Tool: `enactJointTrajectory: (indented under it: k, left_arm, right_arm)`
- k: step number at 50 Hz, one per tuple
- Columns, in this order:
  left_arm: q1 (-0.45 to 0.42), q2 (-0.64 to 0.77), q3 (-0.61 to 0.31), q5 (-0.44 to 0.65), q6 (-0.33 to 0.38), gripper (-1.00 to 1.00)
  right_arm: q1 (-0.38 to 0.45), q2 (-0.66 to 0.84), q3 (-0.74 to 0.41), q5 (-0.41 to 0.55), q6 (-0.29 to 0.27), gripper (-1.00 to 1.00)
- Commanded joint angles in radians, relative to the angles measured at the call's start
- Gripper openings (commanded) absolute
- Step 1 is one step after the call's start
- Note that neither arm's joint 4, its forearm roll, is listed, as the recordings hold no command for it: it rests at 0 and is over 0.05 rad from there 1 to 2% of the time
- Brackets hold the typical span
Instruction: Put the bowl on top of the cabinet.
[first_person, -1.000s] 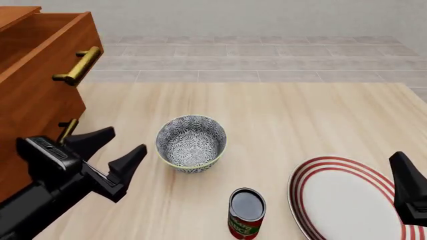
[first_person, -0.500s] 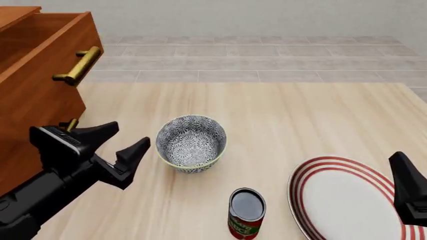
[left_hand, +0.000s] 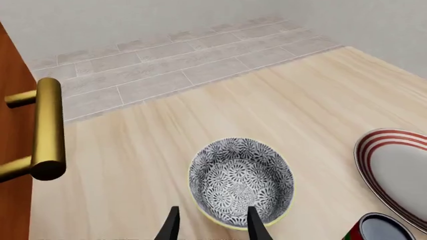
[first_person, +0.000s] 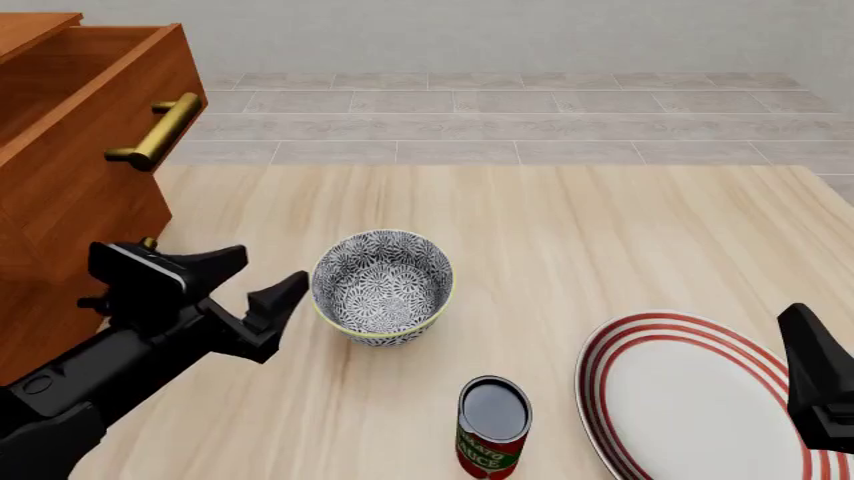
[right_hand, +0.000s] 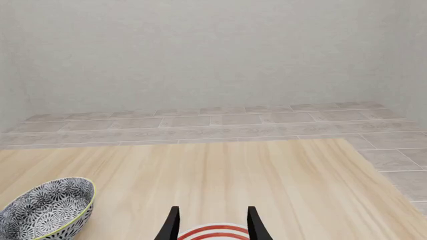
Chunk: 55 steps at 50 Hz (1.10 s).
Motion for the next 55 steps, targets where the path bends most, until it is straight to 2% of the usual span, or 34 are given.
enactJointTrajectory:
  k: [1, 11, 18, 23, 29, 37, 40, 44, 46, 55]
  left_arm:
    - [0.015, 0.069, -0.028, 0.014, 0.006, 1.0]
    - [0.009, 0.092, -0.038, 0.012, -0.044, 1.0]
    - [0.009, 0.122, -0.046, 0.006, -0.03, 1.0]
    - [0.002, 0.15, -0.056, 0.007, -0.061, 1.0]
    - [0.003, 0.16, -0.062, 0.012, -0.061, 1.0]
    - [0.002, 0.166, -0.065, 0.014, -0.129, 1.0]
    - [0.01, 0.159, -0.064, 0.016, -0.122, 1.0]
    - [0.012, 0.171, -0.062, 0.009, -0.167, 1.0]
    - [0.022, 0.171, -0.06, 0.008, -0.151, 1.0]
    - [0.026, 0.205, -0.074, 0.006, -0.194, 1.0]
  right_arm:
    - [0.0, 0.0, 0.0, 0.0, 0.001, 1.0]
    - [0.0, 0.0, 0.0, 0.0, 0.001, 1.0]
    - [0.001, 0.0, -0.001, 0.0, 0.0, 1.0]
    - [0.0, 0.0, -0.001, 0.0, 0.0, 1.0]
    - [0.0, 0.0, 0.0, 0.0, 0.001, 1.0]
    - [0.0, 0.0, 0.0, 0.0, 0.0, 1.0]
    - [0.0, 0.0, 0.0, 0.001, 0.001, 1.0]
    - [0.0, 0.0, 0.0, 0.0, 0.001, 1.0]
    - [0.001, 0.0, 0.0, 0.001, 0.001, 1.0]
    - [0.002, 0.0, 0.0, 0.001, 0.001, 1.0]
